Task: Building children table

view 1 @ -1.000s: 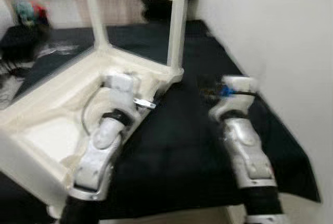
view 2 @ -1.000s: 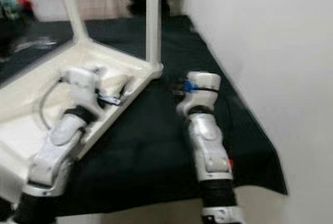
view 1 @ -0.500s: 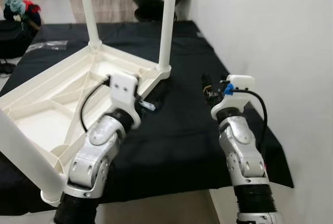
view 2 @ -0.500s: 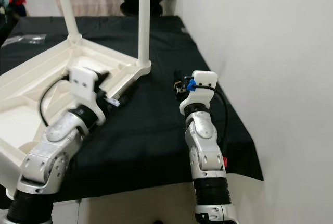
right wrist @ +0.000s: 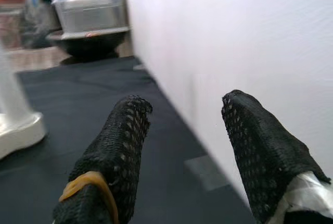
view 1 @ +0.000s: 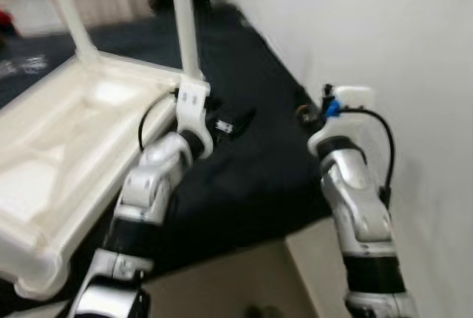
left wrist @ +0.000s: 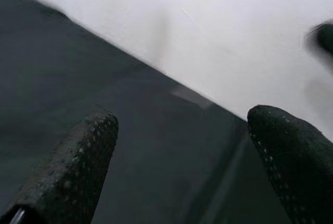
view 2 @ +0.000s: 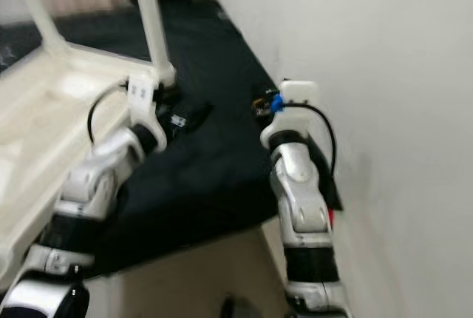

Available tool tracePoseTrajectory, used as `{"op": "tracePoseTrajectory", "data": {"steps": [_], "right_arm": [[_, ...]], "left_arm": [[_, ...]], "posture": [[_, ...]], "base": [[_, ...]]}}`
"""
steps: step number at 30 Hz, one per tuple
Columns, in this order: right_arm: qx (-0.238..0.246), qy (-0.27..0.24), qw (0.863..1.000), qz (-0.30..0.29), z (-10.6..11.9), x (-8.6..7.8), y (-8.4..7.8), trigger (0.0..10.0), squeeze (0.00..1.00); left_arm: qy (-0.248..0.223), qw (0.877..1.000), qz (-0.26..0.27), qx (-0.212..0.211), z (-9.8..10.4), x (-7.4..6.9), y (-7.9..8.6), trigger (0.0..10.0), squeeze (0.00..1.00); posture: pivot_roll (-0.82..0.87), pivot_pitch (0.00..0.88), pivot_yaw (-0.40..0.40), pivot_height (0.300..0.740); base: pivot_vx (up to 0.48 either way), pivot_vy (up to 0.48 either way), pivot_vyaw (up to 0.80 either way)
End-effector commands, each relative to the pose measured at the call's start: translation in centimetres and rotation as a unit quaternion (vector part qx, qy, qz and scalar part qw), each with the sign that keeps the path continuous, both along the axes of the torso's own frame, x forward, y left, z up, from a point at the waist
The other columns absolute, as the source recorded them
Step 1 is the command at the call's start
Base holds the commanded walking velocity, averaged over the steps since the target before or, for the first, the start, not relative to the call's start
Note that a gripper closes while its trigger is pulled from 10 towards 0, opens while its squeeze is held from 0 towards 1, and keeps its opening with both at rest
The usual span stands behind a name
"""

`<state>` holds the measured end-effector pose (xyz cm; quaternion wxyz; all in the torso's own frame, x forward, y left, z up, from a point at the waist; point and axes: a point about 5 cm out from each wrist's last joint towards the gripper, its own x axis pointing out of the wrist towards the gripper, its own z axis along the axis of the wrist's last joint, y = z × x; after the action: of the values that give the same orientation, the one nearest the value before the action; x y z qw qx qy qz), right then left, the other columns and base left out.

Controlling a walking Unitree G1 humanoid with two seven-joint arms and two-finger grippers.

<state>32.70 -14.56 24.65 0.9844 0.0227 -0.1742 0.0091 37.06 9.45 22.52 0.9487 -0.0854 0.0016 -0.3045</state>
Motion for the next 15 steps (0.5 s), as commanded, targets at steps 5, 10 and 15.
{"op": "tracePoseTrajectory", "data": {"steps": [5, 10, 15], "right_arm": [[0.010, -0.002, 1.000, 0.014, 0.6, -0.7, 0.8, 10.0, 0.00], [0.020, 0.012, 1.000, 0.018, 0.4, -1.5, 1.0, 10.0, 0.00], [0.017, 0.027, 0.999, 0.012, 0.2, -2.0, 0.5, 10.0, 0.00]], "left_arm": [[0.037, 0.999, -0.001, -0.016, -1.1, 1.2, 1.0, 10.0, 0.00], [0.051, 0.996, 0.062, -0.038, 0.1, 3.6, 3.0, 10.0, 0.00], [0.039, 0.989, 0.143, -0.021, 1.1, 4.6, 6.5, 10.0, 0.00]], "posture": [[0.01, 0.369, -0.012, 0.740], [0.00, 0.410, -0.006, 0.740], [-0.02, 0.454, 0.003, 0.740]], "base": [[0.000, 0.000, 0.00], [0.000, 0.000, 0.00], [0.000, 0.000, 0.00]]}}
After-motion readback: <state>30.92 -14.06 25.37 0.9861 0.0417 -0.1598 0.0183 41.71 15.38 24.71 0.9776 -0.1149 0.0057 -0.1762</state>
